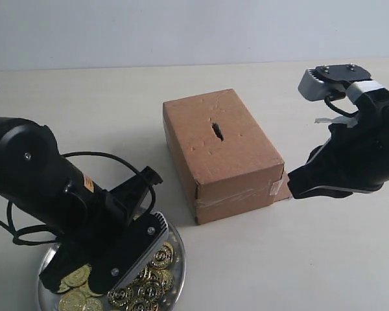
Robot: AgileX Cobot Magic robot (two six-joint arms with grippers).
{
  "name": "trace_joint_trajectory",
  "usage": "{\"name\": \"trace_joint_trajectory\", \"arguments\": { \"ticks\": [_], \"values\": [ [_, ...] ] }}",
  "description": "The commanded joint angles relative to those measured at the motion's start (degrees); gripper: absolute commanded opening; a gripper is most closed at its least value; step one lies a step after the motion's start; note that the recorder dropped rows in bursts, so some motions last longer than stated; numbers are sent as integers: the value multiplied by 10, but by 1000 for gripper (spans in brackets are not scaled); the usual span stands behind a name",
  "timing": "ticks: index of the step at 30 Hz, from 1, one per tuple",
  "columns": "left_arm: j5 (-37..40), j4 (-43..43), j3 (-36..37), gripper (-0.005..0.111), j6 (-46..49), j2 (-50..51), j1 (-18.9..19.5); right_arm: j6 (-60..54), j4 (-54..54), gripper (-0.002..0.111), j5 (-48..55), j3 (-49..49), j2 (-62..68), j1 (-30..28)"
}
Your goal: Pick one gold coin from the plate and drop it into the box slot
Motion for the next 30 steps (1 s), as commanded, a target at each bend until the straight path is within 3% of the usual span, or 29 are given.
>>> {"name": "trace_joint_trajectory", "arguments": {
  "ticks": [1, 5, 9, 22, 26, 30],
  "values": [
    [0, 23, -6, 0, 39, 0, -4, -8, 2, 0, -2, -4, -8, 1],
    [82, 89, -51, 0, 28, 0, -4, -9, 12, 0, -2, -4, -8, 1],
    [147, 168, -107, 0, -42, 22, -4, -9, 10, 0, -2, -4, -8, 1],
    [150, 175, -116, 0, -52, 79, -10, -11, 16, 0, -1, -4, -8, 1],
    [157, 160, -116, 18, -52, 79, -11, -11, 16, 0, -1, -4, -8, 1],
    [172, 145, -113, 50, -39, 74, -17, -11, 16, 0, -1, -4, -8, 1]
  ]
}}
